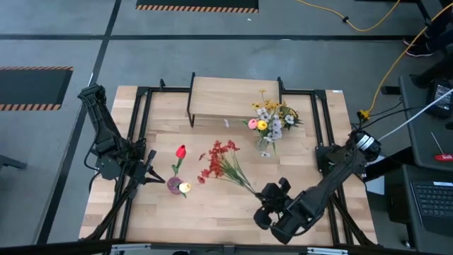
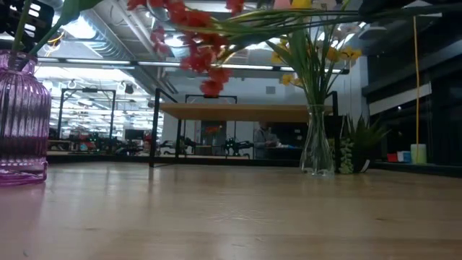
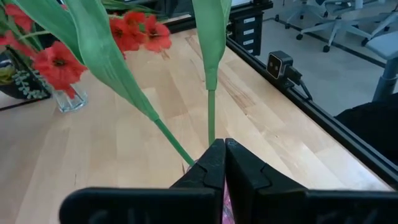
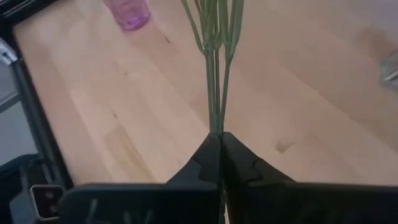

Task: Pick and place flowers into a vace then onto a shelf
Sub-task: Put the red flowers into the violet vase

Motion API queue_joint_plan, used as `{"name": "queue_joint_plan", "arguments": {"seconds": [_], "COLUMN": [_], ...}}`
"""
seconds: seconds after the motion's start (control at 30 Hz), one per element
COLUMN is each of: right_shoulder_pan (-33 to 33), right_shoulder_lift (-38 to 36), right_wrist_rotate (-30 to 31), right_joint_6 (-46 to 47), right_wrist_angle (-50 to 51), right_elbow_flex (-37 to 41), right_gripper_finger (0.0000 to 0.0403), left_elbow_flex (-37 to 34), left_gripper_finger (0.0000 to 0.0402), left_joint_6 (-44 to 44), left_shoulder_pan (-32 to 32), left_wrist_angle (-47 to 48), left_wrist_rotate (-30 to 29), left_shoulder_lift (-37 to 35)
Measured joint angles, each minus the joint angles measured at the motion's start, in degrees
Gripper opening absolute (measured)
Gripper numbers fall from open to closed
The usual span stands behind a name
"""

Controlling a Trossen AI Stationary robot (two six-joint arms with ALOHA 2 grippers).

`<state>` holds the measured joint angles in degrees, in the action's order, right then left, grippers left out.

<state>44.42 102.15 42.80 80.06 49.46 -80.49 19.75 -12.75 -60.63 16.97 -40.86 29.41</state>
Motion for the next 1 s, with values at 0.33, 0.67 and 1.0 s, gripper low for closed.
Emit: {"name": "queue_joint_plan", "arguments": {"seconds": [0.33,0.67,1.0], "right_shoulder_pan": [0.8,0.7,-3.4], "right_shoulder_lift": [-4.0,-6.3,-6.4], "right_wrist_rotate": [6.7,12.7,11.2], "right_joint_6": [0.6,-10.1,-39.1], "right_wrist_angle": [4.3,-3.2,-20.6], "right_elbow_flex": [0.0,0.0,-3.5], "right_gripper_finger": [0.0000,0.0000,0.0000], "left_elbow_flex": [0.0,0.0,0.0], "left_gripper_finger": [0.0004,0.0008,0.0008], "left_joint_6": [0.0,2.1,16.8], "left_shoulder_pan": [0.0,0.0,0.0], "left_wrist_angle": [0.0,-7.4,-30.5], "left_wrist_rotate": [0.0,5.9,6.5], "left_shoulder_lift": [0.0,0.0,0.0]}}
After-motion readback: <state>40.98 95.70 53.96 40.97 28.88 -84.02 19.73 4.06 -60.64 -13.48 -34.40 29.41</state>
